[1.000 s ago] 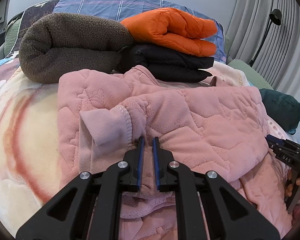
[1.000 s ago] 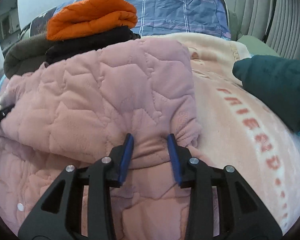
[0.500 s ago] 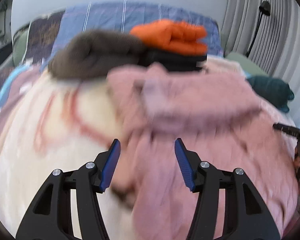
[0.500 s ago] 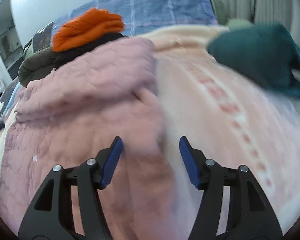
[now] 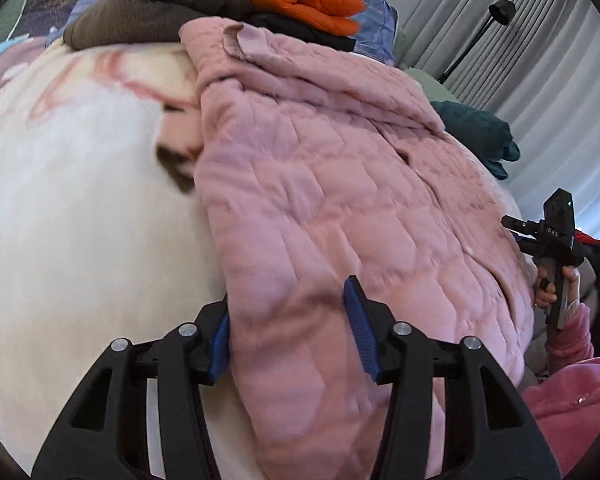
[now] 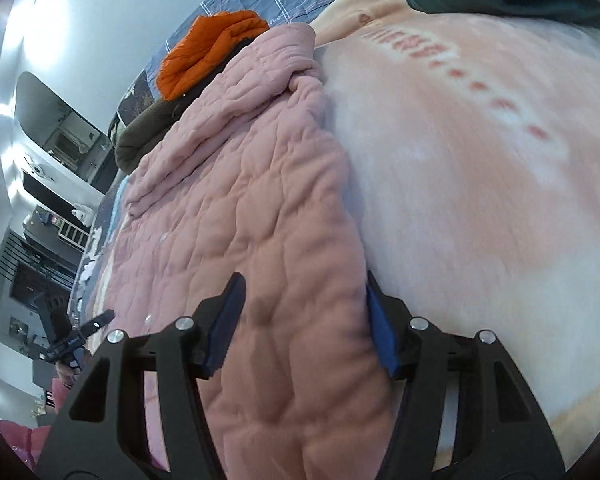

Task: Fold large clothes

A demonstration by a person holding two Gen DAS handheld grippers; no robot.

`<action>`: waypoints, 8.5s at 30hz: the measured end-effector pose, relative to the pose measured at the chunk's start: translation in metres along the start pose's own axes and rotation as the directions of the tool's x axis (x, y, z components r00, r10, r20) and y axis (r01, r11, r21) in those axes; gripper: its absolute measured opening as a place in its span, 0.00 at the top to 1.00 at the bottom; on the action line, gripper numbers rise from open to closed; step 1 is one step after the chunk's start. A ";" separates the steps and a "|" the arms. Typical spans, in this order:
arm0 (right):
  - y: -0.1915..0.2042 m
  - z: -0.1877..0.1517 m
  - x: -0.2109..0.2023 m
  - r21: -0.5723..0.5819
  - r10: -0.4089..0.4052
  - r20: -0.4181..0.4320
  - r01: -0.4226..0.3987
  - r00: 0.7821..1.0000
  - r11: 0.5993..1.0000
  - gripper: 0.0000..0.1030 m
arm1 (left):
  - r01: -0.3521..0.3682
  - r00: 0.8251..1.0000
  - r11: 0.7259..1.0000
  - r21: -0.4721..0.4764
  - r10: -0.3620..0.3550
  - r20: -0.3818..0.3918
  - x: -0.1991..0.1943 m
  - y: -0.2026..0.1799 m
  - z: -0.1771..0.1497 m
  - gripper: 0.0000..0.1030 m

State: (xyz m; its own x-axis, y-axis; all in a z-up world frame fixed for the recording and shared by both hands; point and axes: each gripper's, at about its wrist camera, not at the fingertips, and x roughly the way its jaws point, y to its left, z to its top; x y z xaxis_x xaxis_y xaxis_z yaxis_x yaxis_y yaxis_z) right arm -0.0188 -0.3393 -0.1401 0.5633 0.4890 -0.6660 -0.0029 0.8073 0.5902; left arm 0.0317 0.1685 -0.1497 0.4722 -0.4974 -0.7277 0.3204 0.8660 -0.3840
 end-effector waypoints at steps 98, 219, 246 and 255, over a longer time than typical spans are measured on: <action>0.021 0.117 -0.022 0.125 0.295 0.291 -0.342 0.910 0.931 0.85 | 0.127 0.948 0.982 -0.139 -0.079 0.309 -0.085 -0.017 0.119 0.75; 0.018 0.023 0.010 0.044 -0.295 0.259 0.294 0.920 0.955 0.46 | -0.243 0.954 0.968 0.060 0.227 0.197 0.086 -0.039 0.157 0.40; 0.161 0.011 0.029 -0.278 -0.224 0.391 0.347 0.893 0.896 0.46 | -0.191 0.916 0.981 -0.018 0.185 0.356 -0.033 -0.029 0.121 0.37; 0.202 -0.002 0.079 -0.401 -0.160 0.270 0.262 0.950 0.878 0.46 | -0.135 0.927 0.990 0.039 0.113 0.359 -0.048 -0.041 0.078 0.37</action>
State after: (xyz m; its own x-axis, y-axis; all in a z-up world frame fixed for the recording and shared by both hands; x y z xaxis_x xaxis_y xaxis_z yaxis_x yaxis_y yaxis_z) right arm 0.0232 -0.1371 -0.0742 0.7583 0.2459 -0.6037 -0.1862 0.9692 0.1609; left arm 0.0600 0.1531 -0.0548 0.7682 -0.3820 -0.5138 0.2853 0.9227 -0.2594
